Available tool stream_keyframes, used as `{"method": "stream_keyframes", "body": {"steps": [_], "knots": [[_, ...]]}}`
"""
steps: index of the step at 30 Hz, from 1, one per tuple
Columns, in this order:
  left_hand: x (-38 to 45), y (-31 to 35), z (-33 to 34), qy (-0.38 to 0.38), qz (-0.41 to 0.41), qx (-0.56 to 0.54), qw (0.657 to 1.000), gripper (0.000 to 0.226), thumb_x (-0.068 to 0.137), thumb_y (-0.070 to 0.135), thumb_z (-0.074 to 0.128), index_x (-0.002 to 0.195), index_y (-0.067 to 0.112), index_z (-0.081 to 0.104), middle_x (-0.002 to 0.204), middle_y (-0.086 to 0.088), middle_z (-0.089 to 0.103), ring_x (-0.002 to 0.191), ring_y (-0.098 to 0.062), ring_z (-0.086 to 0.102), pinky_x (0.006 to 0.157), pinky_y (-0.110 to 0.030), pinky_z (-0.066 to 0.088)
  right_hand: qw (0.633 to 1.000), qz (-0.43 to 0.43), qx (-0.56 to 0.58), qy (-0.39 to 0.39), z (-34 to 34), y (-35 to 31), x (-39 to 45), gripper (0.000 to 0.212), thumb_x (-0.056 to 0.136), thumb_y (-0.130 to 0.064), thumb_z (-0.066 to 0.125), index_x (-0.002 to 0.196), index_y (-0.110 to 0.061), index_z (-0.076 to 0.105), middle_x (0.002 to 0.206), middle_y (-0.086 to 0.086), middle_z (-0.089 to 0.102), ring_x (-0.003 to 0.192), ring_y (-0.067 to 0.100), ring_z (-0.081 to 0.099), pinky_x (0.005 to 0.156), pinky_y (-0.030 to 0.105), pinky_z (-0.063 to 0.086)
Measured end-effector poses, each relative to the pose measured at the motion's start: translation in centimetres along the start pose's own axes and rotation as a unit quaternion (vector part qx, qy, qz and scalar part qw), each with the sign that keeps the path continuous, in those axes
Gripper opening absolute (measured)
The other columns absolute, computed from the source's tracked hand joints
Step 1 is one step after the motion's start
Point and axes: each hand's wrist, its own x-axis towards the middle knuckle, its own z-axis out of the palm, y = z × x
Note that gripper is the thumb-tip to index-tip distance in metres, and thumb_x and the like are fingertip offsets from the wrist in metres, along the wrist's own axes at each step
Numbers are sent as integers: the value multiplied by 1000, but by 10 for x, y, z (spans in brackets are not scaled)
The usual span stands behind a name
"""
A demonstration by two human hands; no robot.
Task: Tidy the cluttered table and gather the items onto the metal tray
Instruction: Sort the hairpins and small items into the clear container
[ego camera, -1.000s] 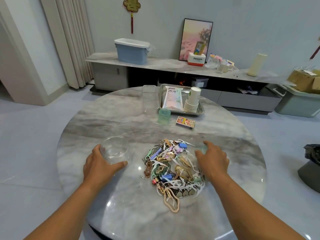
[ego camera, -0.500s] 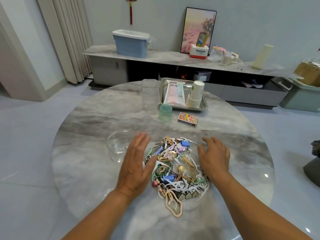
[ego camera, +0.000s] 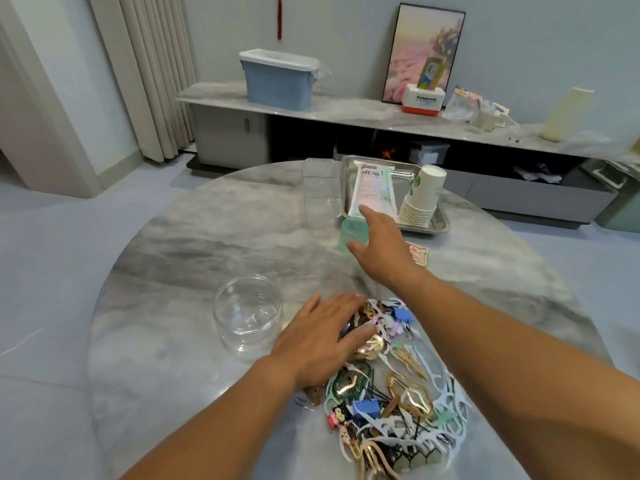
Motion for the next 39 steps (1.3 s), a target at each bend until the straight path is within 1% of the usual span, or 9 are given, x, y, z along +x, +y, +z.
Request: {"method": "stream_keyframes", "body": {"steps": [6,10,14,17,21,24,27,30,39], "knots": [[-3,-5,0,-5,19,-89,996,54,90,86,16,143,73,13,158,26,32,142,16,12,120,-28,14,995,35,-69,-71,29,-2,49,66,96,-38,61,155,-31,33,158,12,27,143,40,32,115,50,36],[5,-7,-1,134,-58,-300,943,61,88,85,31,146,68,18,155,27,35,131,13,40,111,-36,39,995,29,-84,-50,28,-2,40,53,93,-42,61,144,-31,48,143,12,47,125,38,52,104,45,46],[10,-6,1,295,-110,-341,886,81,85,69,62,146,66,7,157,30,19,144,6,23,118,-34,27,991,40,76,-104,16,-12,20,55,100,-55,48,141,-20,55,143,10,57,126,30,55,106,43,44],[11,-6,-1,321,-129,-333,877,105,74,62,76,149,62,3,157,32,12,147,-1,17,116,-33,25,955,73,199,-205,13,-24,1,44,105,-49,39,123,-14,61,118,12,70,93,19,65,75,35,48],[9,-8,-6,336,-84,-322,881,78,88,44,73,150,52,26,150,23,31,135,7,38,107,-21,46,928,114,217,-280,17,-35,-8,49,108,-48,30,115,-13,64,104,12,76,83,17,70,68,30,45],[12,-13,-12,358,-93,-224,902,60,96,39,63,150,36,37,147,19,40,136,-1,40,112,-32,44,959,82,138,-235,21,-41,3,55,107,-49,34,111,-7,69,113,12,71,104,28,65,93,40,49],[21,-24,-25,388,-123,-35,913,58,95,38,61,149,26,44,149,7,45,135,-14,39,112,-34,35,992,35,96,-70,26,-42,19,43,104,-46,46,97,-10,69,100,6,72,95,29,67,91,42,52],[29,-34,-37,351,-155,90,919,55,93,40,58,146,27,51,152,3,44,132,-22,41,105,-39,32,994,50,84,57,29,-48,40,47,94,-52,60,130,-22,57,125,2,63,114,24,58,94,45,51],[31,-56,-40,332,-173,157,914,50,81,26,62,132,20,63,144,-8,54,136,-27,45,119,-49,24,991,111,-46,50,64,-66,108,114,75,-67,72,159,-31,4,145,15,45,133,36,42,107,49,32]]}}
